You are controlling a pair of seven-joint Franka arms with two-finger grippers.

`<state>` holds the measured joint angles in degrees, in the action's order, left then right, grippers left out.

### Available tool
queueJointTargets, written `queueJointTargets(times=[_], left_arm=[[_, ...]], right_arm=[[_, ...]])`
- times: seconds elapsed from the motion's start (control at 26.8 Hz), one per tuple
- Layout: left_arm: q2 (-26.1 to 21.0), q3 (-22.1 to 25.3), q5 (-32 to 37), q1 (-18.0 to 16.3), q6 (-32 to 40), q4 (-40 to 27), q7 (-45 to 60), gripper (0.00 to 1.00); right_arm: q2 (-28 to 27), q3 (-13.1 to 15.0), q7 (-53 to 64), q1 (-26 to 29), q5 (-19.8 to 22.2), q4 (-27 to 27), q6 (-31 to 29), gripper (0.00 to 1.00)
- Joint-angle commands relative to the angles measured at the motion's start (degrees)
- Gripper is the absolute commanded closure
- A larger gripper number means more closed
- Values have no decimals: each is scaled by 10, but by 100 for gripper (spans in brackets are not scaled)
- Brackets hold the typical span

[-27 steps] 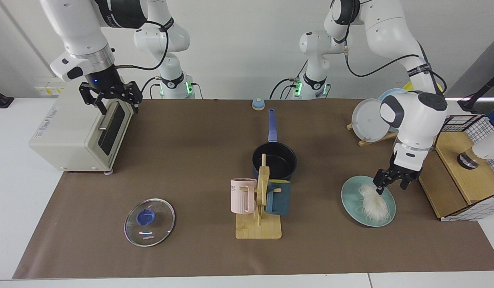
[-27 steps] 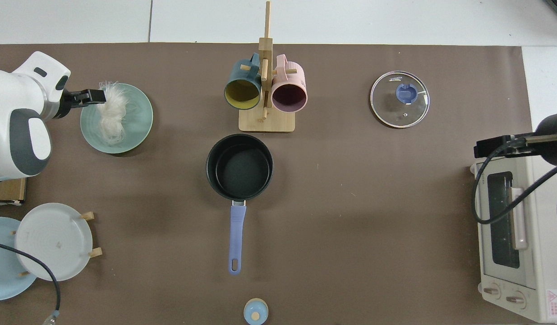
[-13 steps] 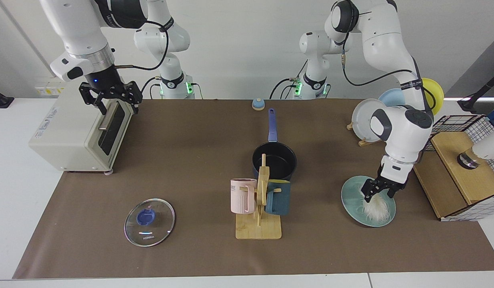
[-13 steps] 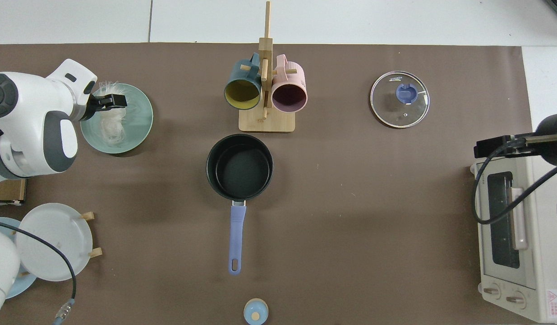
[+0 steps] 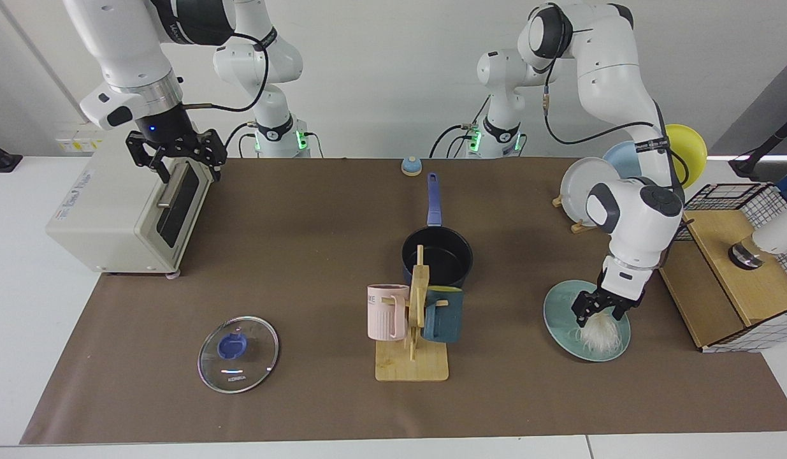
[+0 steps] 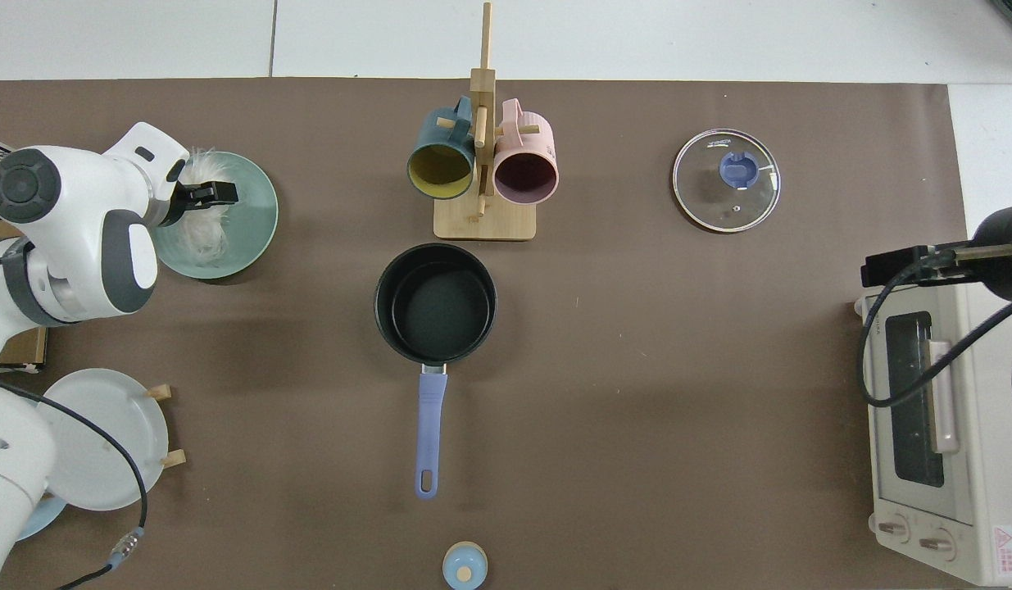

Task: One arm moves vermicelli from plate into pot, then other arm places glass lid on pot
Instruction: 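Grasp the white vermicelli on the teal plate with the left gripper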

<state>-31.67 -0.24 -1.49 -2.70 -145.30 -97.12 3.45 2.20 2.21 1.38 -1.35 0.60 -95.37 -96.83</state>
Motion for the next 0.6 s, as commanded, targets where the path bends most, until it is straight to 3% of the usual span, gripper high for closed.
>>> queueJointTargets(times=[0.0,0.07,0.15,0.45,0.49,0.56], left_arm=[[-18,-9,-4,-3,-17,18,22,1],[-18,-9,-4,-2,-17,18,24,4],[-19,-9,-4,-5,-17,20,23,14],[-20,-13,-3,-6,14,48,24,93],[-19,-13,-1,-6,29,58,24,100],[-18,-13,-1,-6,63,79,25,100]], right_arm=[[3,-3,-2,2,-7,-2,-4,0],[3,-5,-10,0,-9,-2,-6,0],[3,-6,-9,0,-8,-2,-18,0],[-26,-5,-8,5,4,33,-3,0],[-40,-5,-8,3,3,45,8,0],[-82,-6,-9,1,4,95,23,0]])
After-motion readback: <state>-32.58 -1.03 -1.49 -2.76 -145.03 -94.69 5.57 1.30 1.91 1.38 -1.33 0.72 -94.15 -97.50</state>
